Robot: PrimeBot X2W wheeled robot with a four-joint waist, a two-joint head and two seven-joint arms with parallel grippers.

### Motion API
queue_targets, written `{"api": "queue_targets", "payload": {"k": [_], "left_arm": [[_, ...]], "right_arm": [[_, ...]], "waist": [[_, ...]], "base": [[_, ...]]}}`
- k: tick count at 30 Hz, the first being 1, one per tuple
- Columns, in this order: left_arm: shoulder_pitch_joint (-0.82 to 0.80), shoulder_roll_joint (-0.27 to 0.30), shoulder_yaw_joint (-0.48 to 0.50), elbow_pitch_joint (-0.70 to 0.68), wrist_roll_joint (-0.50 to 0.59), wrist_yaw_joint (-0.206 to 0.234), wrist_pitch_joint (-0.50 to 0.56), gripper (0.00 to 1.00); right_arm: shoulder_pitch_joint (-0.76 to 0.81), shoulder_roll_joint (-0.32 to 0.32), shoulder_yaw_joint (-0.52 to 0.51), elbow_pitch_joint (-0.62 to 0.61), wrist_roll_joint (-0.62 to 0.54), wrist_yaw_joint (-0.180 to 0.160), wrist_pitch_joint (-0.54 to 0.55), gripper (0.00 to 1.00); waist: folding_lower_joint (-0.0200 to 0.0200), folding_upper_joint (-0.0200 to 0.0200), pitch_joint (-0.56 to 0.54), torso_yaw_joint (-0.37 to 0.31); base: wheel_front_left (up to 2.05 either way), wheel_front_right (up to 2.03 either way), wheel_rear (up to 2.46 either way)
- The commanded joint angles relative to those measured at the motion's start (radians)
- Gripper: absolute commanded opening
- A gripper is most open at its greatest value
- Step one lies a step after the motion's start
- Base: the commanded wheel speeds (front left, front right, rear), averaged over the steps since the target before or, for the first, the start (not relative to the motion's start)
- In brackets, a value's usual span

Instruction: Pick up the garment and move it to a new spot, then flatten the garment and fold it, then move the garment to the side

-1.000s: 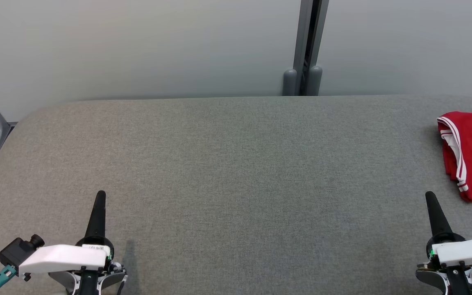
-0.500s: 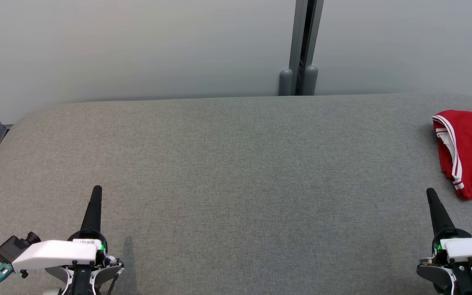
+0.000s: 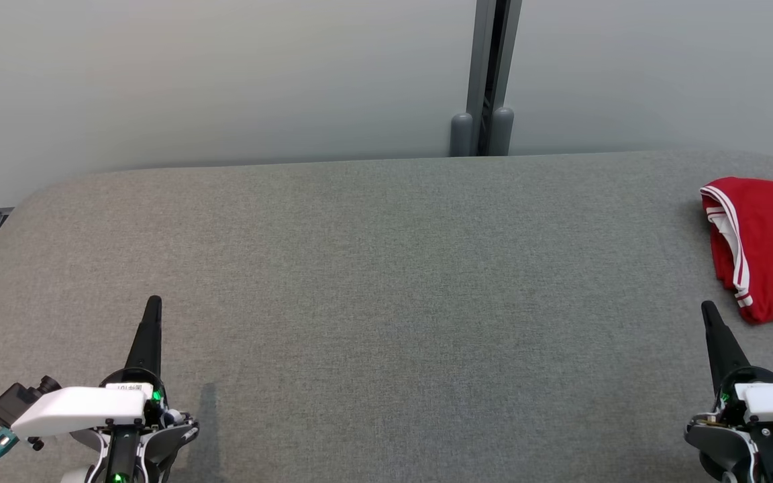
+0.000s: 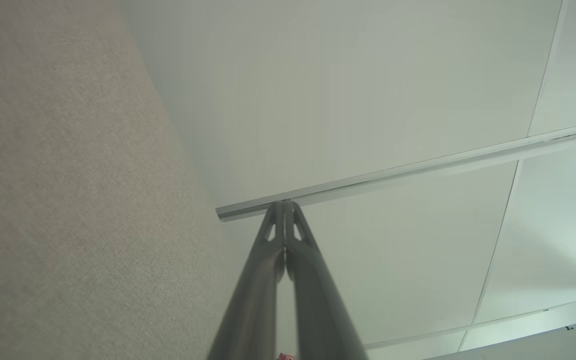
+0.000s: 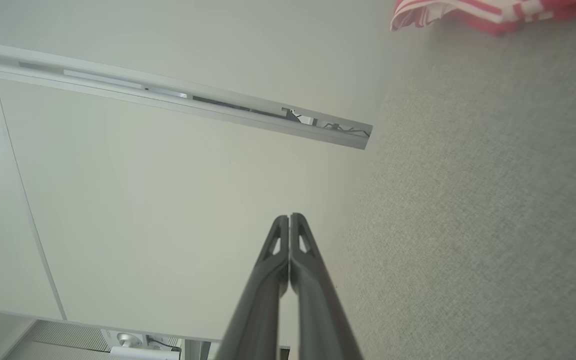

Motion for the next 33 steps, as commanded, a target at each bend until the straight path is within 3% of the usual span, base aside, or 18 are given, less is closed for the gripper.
{"api": "queue_targets", "payload": {"k": [1,25,33], "left_arm": [[-0.020,0.006,0.007,-0.003,-0.018,-0.002,0.005,0.00],[-0.044,0.005,0.030,0.005,-0.158,-0.002,0.051,0.00],[-0.044,0.003,0.033,0.004,-0.155,-0.002,0.052,0.00]], "right_arm": [[-0.015,-0.009,-0.005,-0.001,0.025,0.000,0.009,0.00],[-0.029,-0.011,-0.020,0.008,0.200,0.000,0.055,0.00],[-0.026,-0.011,-0.020,0.007,0.199,0.000,0.053,0.00]], "waist": [[0.0000,0.0000,0.000,-0.001],[0.0000,0.0000,-0.001,-0.022],[0.0000,0.0000,-0.001,-0.023]], "base": [[0.00,0.00,0.00],[0.00,0.00,0.00],[0.00,0.00,0.00]]}}
